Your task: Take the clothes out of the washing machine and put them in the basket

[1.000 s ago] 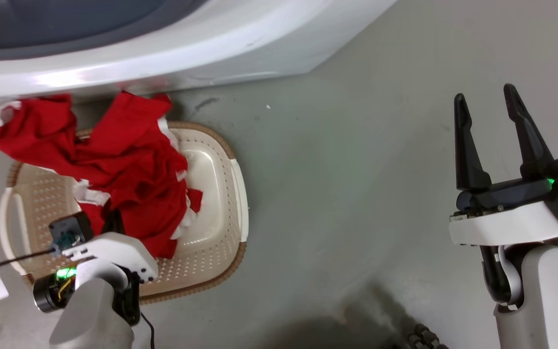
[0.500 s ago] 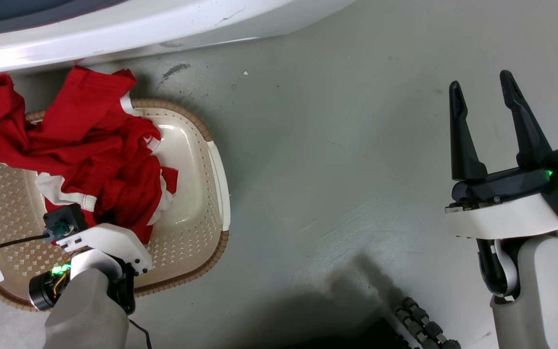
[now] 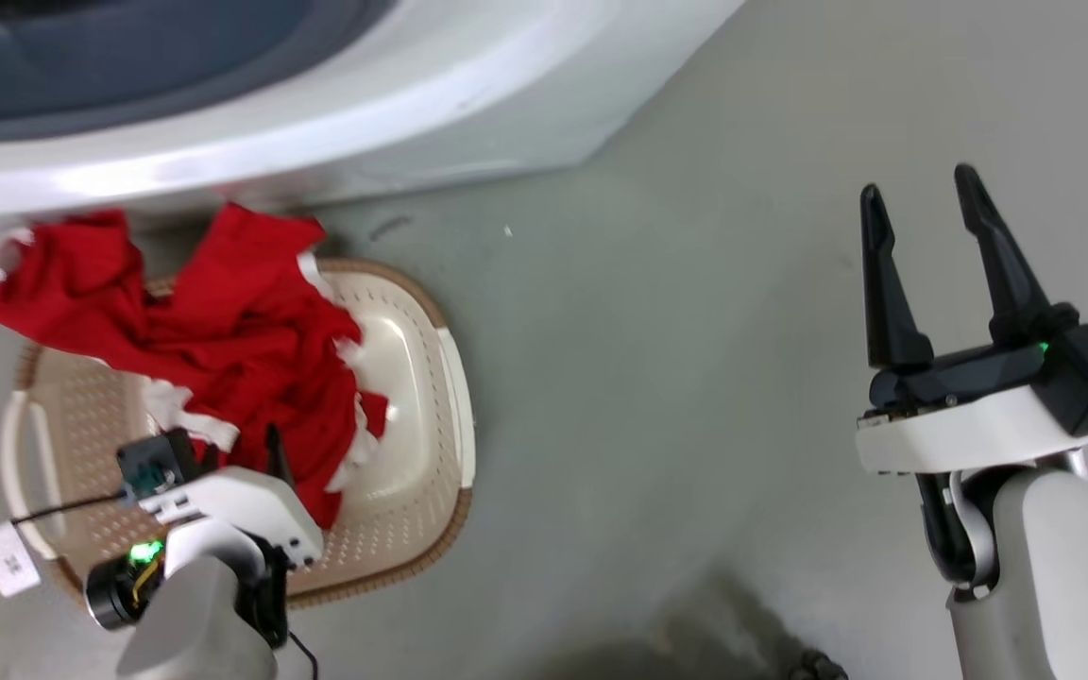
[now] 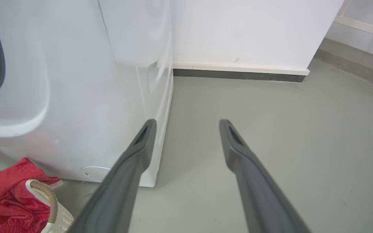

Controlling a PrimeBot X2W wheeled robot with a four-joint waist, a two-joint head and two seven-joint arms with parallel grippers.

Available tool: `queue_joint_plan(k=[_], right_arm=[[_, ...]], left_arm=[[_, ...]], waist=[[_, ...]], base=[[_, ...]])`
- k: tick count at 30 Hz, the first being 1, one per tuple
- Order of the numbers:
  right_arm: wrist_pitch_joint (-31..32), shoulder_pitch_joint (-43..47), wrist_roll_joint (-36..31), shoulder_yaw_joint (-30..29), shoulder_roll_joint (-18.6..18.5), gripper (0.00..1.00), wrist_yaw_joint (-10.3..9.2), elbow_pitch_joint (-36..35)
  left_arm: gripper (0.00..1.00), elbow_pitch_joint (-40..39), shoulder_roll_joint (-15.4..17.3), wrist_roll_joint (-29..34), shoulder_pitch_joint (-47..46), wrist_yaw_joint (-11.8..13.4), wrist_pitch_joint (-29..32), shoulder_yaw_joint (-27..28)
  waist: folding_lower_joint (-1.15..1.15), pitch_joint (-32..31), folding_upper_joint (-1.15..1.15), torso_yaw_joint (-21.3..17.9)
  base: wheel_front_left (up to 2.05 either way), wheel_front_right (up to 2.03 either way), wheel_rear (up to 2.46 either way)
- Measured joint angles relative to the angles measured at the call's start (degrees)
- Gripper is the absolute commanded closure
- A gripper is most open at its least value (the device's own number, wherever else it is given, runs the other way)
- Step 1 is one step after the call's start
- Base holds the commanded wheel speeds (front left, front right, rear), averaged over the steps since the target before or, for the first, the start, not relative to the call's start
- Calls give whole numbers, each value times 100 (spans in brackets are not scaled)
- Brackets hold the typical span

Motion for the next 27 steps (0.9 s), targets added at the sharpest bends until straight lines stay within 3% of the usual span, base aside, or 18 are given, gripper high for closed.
queue_joint_plan(k=[13,27], right_arm=[[270,611,-98,-110,0,0,0,42],[542,1254,-197,-229,0,0,0,-110]], left_arm=[[0,-1171,-260,398,778,-130,0,244],[0,-3529,-381,1073,1418,-182,0,334]], waist=[[-1,-1511,0,348],[-1,-2717,0,633]], base=[[0,0,0],[0,0,0]])
